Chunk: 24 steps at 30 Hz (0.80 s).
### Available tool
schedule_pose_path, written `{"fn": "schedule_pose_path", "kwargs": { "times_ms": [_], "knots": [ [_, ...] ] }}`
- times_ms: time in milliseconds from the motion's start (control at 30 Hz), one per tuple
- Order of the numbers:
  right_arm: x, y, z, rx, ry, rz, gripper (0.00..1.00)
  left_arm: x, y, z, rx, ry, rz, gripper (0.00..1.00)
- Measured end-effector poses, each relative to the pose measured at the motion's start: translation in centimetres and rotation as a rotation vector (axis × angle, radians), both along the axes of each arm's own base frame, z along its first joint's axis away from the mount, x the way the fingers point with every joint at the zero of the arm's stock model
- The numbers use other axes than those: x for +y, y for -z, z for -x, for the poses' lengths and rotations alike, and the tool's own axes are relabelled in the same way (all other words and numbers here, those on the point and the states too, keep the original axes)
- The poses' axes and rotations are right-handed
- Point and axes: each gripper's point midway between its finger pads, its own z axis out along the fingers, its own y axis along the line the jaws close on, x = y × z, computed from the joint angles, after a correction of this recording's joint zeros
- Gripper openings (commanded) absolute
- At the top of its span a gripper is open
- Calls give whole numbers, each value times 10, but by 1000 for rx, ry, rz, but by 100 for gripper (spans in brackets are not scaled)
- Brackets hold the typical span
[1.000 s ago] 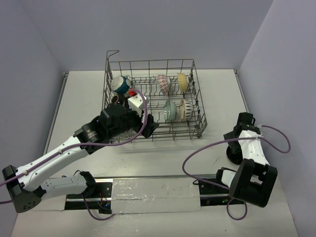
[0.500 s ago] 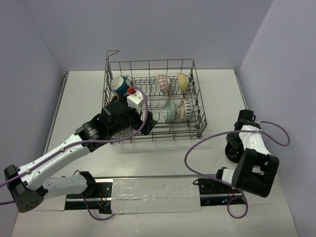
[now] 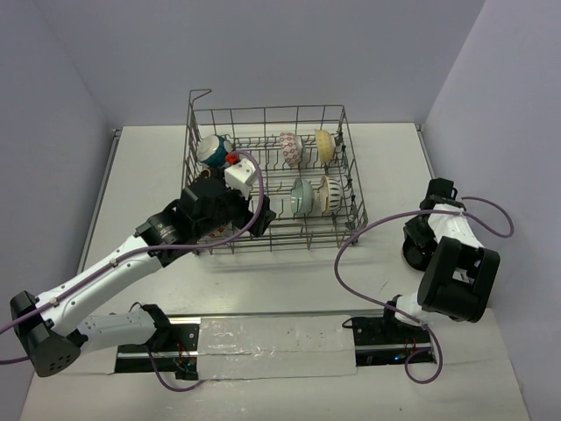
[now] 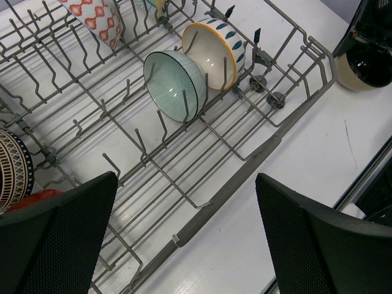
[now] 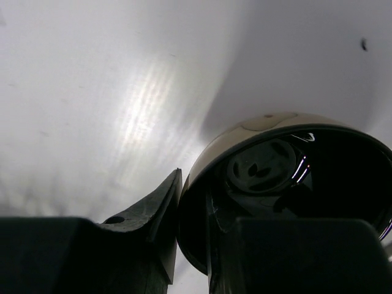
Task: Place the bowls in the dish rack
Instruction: Pick up the bowl from the corner of the board, then place the bowl at the center of the board.
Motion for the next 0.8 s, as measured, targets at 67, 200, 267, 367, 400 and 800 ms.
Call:
{"fn": "schedule_pose_path", "kwargs": {
  "times_ms": [67, 200, 267, 367, 400, 800],
  "knots": [
    [0, -3, -10, -38, -12, -5, 0, 1, 1, -1, 3, -2, -3, 99],
    [2, -12, -30, -105, -38, -10, 0, 1, 5, -3, 12, -9, -13, 99],
    [7, -17, -41, -125, -65, -10, 0, 2, 8, -5, 19, -14, -19, 99],
    [20, -22, -64, -146, -120, -11, 0, 3, 12, -8, 27, -20, -28, 99],
    [25, -24, -72, -152, -139, -11, 0, 3, 13, -8, 29, -21, -29, 99],
    [53, -29, -105, -189, -214, -4, 0, 2, 19, -10, 41, -23, -45, 99]
  ]
}}
